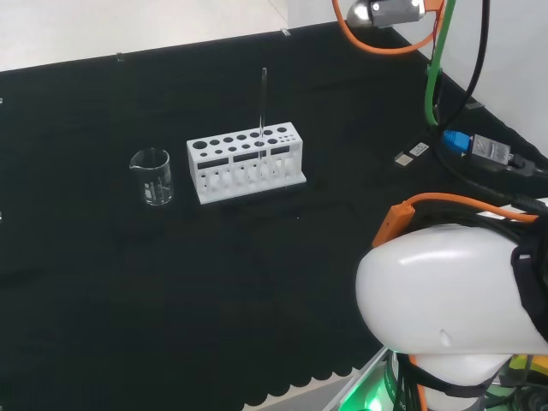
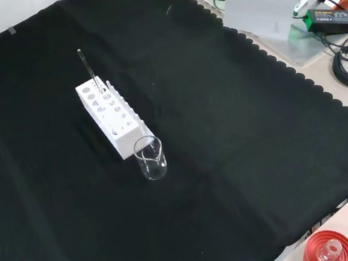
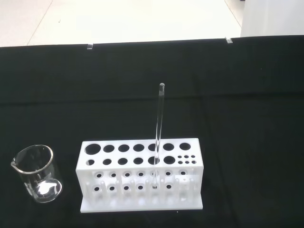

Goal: Take the glass rod from the white test tube rack.

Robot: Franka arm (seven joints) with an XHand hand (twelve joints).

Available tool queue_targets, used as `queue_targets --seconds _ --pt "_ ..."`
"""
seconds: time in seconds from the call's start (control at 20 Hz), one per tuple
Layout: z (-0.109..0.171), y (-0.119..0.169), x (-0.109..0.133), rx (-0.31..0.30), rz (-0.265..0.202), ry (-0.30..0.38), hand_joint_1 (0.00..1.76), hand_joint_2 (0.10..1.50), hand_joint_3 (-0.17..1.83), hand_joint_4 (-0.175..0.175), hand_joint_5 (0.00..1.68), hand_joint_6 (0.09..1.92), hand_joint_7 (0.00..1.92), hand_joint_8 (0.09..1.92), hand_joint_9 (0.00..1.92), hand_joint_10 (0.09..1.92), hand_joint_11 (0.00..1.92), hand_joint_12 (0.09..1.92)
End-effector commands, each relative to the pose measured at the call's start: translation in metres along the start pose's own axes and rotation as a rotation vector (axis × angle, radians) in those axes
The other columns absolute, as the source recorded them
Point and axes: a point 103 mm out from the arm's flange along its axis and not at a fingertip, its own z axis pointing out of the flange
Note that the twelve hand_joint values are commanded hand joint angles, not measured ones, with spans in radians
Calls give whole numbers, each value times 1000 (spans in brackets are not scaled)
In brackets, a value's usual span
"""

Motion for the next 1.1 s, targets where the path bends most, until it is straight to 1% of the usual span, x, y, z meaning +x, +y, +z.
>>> queue_targets --seconds 0.05,0.1,0.15,0.2,0.3,0.35,0.4,0.45,0.5,0.55,0.6,0.65,0.7,0.75,0.8,0.85,0.9,0.95,1.0,1.05,1.1 --pt "-54 -45 -16 -39 121 -89 706 780 455 -30 236 292 430 214 598 109 330 1208" --pt "-58 -46 -11 -46 138 -102 651 799 405 -14 159 162 277 208 461 92 161 1320" --pt "-59 -45 -5 -48 130 -108 623 810 377 -6 123 90 178 262 357 172 76 1383" --pt "-59 -47 -13 -54 129 -86 610 816 360 -2 111 87 104 356 259 335 35 1423" --pt "-59 -44 -7 -56 130 -74 602 819 351 0 108 87 26 496 98 666 6 1456" --pt "-60 -43 -3 -62 125 -61 601 818 352 -1 110 87 12 534 53 764 2 1463" --pt "-61 -44 -7 -57 130 -53 600 817 353 -2 112 87 5 554 29 819 0 1467" --pt "-62 -43 -7 -54 135 -42 600 817 355 -3 114 87 2 565 19 849 0 1469" --pt "-62 -50 -28 -70 131 -13 600 816 356 -3 115 87 0 576 14 867 0 1471" --pt "-63 -51 -32 -73 130 -2 601 816 357 -4 116 87 0 583 12 877 0 1472" --pt "-62 -48 -27 -56 159 -58 601 816 359 -4 118 87 0 590 12 884 0 1474" --pt "-61 -45 -24 -50 163 -59 602 815 360 -5 119 87 0 595 12 887 0 1475" --pt "-61 -51 -42 -56 160 -18 602 815 360 -5 120 87 0 598 12 890 0 1475" --pt "-61 -52 -47 -57 154 -4 603 815 361 -6 121 87 0 602 13 892 0 1477" --pt "-61 -52 -47 -57 148 -1 604 815 362 -6 121 87 0 604 14 894 0 1478" --pt "-60 -50 -43 -44 144 -36 605 815 362 -6 122 87 0 607 17 896 0 1479" --pt "-59 -47 -36 -40 142 -44 605 814 364 -7 123 87 0 614 20 898 0 1483" --pt "-59 -43 -27 -40 130 -32 606 813 365 -7 123 87 0 620 23 900 0 1485" --pt "-58 -41 -24 -37 85 -35 607 813 367 -7 124 87 0 626 27 902 0 1487" --pt "-55 -42 -25 -22 41 -77 607 813 368 -8 125 87 1 631 31 903 0 1489" --pt "-54 -42 -23 -32 46 -84 608 812 369 -8 126 87 2 636 36 905 0 1491"
